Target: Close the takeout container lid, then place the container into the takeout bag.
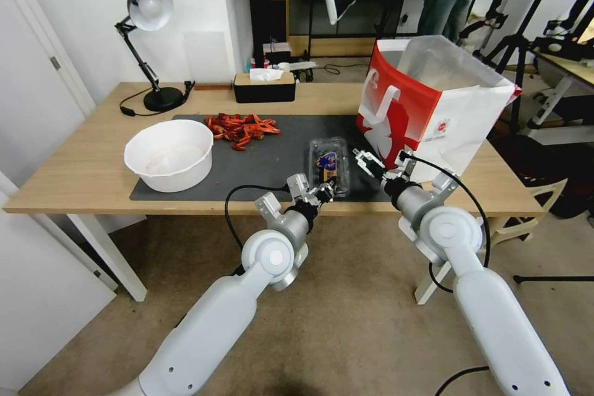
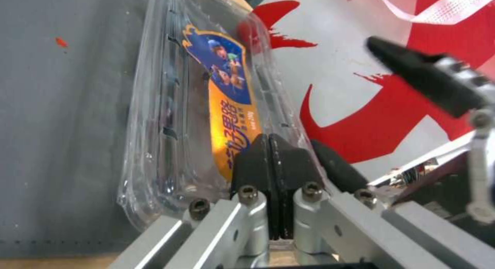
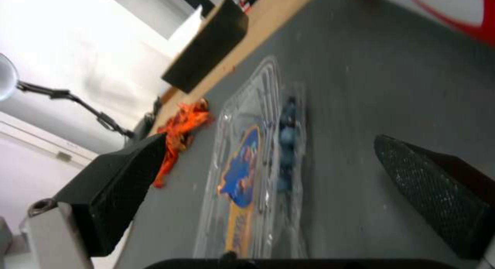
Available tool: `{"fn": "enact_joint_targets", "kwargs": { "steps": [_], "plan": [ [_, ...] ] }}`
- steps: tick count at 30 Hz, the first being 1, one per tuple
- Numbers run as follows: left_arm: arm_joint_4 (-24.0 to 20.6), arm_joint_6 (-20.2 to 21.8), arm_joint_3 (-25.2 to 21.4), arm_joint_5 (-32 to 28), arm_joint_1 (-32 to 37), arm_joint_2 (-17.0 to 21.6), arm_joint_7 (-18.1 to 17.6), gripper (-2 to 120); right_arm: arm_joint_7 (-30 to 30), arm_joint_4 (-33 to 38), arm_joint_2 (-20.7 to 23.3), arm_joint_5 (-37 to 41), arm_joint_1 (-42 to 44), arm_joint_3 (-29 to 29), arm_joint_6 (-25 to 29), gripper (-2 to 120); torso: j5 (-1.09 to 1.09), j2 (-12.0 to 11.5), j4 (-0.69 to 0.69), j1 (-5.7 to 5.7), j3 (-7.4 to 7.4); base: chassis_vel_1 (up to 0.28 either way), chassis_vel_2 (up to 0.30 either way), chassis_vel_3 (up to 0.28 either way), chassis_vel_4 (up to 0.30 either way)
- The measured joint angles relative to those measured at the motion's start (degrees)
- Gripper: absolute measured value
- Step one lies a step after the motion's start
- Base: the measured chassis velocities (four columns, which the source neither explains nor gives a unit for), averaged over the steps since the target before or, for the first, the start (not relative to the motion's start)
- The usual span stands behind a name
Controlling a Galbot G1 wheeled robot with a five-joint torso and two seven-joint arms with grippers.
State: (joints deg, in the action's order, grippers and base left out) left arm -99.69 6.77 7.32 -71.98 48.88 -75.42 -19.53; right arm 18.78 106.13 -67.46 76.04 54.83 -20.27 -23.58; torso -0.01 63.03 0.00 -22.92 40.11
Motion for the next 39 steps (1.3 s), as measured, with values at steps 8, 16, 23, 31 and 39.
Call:
{"fn": "enact_joint_targets", "kwargs": {
  "steps": [8, 16, 23, 31, 39],
  "plan": [
    [-1.42, -0.02, -0.69, -0.48, 0.89, 0.76, -0.16, 0, 5.17, -2.92, -0.34, 3.9, -5.11, 2.89, -5.78, 100, 0.0, 0.0, -0.01, 0.01, 0.0, 0.0, 0.0, 0.0, 0.0],
    [-1.88, -0.02, -1.39, -0.51, 1.51, 0.79, -0.18, 0, 7.96, -6.97, -0.85, 5.5, -11.2, 6.63, -9.61, 100, 0.0, -0.01, 0.0, 0.0, 0.0, 0.0, 0.0, 0.0, 0.0],
    [-1.9, -0.02, -1.63, -0.53, 1.75, 0.78, -0.18, 0, 10.63, -9.07, -1.23, 5.96, -14.23, 8.52, -12.58, 100, 0.0, -0.01, -0.01, 0.0, 0.0, 0.0, 0.0, 0.0, 0.0],
    [-1.86, -0.04, -1.73, -0.55, 1.93, 0.67, -0.16, 0, 14.61, -11.21, -2.34, 7.65, -16.91, 9.77, -15.32, 100, 0.0, -0.01, 0.0, 0.0, 0.0, 0.0, 0.0, 0.0, 0.0],
    [-1.85, -0.1, -1.81, -0.59, 1.97, 0.74, -0.2, 0, 17.63, -11.87, -2.96, 9.53, -17.48, 9.93, -17.03, 81, -0.01, 0.0, -0.02, 0.01, -0.01, 0.0, 0.0, 0.0, 0.0]
  ]
}}
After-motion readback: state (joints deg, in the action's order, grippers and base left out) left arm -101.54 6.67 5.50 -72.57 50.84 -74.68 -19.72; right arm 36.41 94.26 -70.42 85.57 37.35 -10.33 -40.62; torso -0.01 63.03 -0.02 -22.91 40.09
